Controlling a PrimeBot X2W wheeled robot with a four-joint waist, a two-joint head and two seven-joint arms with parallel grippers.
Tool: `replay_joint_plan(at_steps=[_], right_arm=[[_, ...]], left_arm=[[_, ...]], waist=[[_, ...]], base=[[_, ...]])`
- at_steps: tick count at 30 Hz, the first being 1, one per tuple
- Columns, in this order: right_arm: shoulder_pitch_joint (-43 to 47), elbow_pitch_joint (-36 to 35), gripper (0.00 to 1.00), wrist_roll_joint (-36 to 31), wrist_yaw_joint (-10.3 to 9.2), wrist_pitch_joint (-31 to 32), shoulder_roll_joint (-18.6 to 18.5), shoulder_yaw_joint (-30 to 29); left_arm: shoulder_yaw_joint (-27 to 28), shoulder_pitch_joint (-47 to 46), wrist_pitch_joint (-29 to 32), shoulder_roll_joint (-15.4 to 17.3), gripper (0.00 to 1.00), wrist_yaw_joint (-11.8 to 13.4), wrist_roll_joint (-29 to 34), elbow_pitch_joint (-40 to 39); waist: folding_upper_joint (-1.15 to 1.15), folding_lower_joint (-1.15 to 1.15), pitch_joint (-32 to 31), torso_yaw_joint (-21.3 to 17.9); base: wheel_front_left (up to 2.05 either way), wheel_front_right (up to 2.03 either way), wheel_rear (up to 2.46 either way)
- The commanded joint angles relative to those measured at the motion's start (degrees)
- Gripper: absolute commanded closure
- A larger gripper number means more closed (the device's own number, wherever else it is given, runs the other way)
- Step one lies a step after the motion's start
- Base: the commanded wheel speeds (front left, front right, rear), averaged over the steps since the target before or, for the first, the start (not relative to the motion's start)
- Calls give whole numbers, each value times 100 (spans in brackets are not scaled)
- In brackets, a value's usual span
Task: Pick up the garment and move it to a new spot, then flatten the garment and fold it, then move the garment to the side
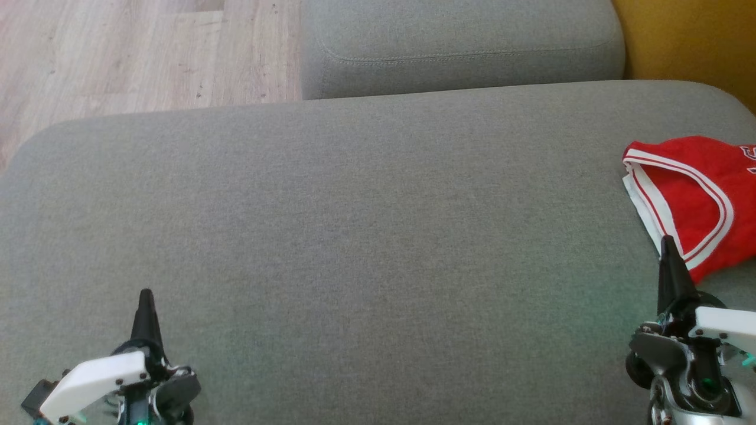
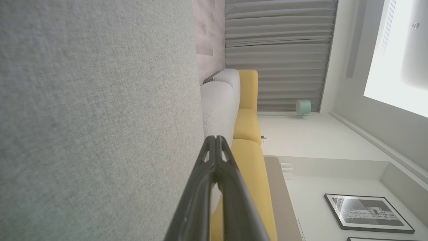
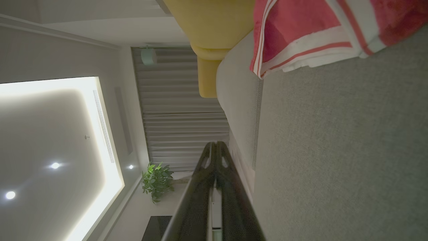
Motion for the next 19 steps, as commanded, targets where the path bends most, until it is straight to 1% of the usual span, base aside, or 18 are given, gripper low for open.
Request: replay_joint_plan(at_steps=[1,19], right_arm=[[-101,-234,100,39,-4,34,-24,118],[-101,-234,100,39,-4,34,-23,119]], left_arm=[[235,-274,41,30,100,-38,-31,-208],[235,-274,41,30,100,-38,-32,-209]], waist=[[0,0,0,0],[0,0,0,0]], base=[[0,0,0],[0,0,0]])
